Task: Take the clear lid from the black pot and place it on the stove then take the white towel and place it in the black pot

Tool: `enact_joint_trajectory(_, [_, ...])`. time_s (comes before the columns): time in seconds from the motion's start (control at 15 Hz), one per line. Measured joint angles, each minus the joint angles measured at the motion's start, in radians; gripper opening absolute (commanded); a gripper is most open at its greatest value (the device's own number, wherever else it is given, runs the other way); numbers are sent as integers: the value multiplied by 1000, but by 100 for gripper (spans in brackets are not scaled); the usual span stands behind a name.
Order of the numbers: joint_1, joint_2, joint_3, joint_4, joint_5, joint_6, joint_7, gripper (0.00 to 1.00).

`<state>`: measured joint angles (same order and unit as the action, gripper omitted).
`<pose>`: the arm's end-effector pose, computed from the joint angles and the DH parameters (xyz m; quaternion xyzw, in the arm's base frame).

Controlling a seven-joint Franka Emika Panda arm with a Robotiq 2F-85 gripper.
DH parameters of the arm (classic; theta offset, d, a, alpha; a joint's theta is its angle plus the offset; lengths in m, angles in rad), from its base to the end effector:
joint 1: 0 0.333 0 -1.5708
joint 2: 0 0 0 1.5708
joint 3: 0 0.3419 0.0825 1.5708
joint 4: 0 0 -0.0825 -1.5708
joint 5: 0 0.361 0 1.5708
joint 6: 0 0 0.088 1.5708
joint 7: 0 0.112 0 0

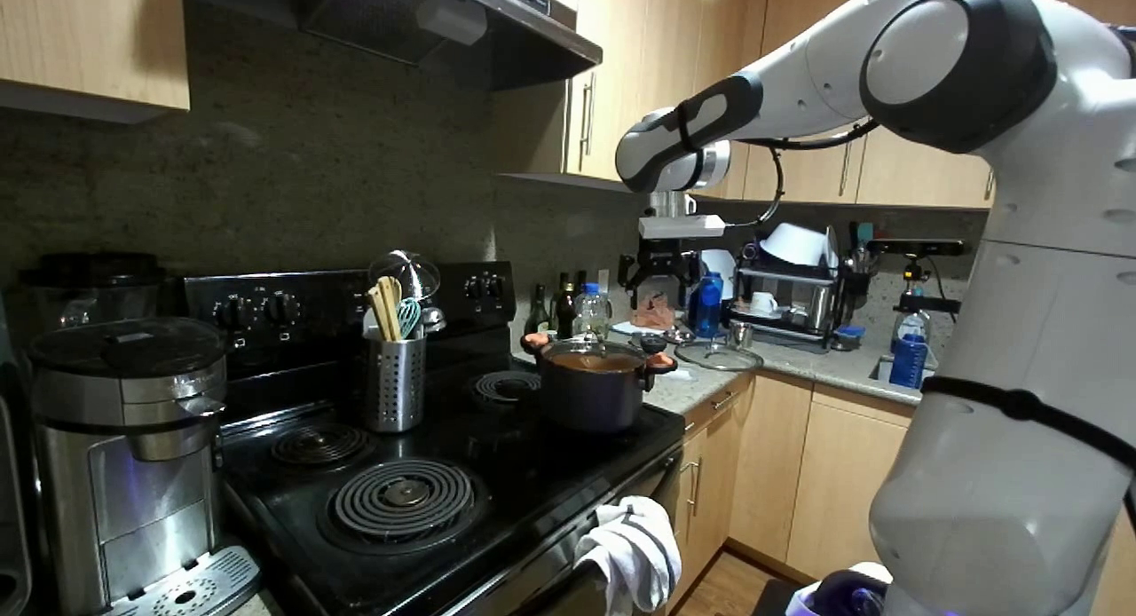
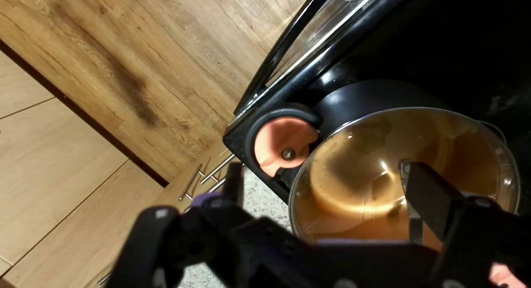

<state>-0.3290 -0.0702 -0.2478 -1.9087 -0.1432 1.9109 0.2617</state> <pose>0.4321 -0.2983 0.5580 0.9197 -0.3864 0.0254 0.0644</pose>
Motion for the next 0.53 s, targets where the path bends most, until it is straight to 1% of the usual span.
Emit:
enact_joint_trajectory(0.2, [1, 41, -2, 38, 23, 7, 8, 100])
enact_joint_trajectory(0.53, [9, 218, -2, 218, 92, 6, 16, 100])
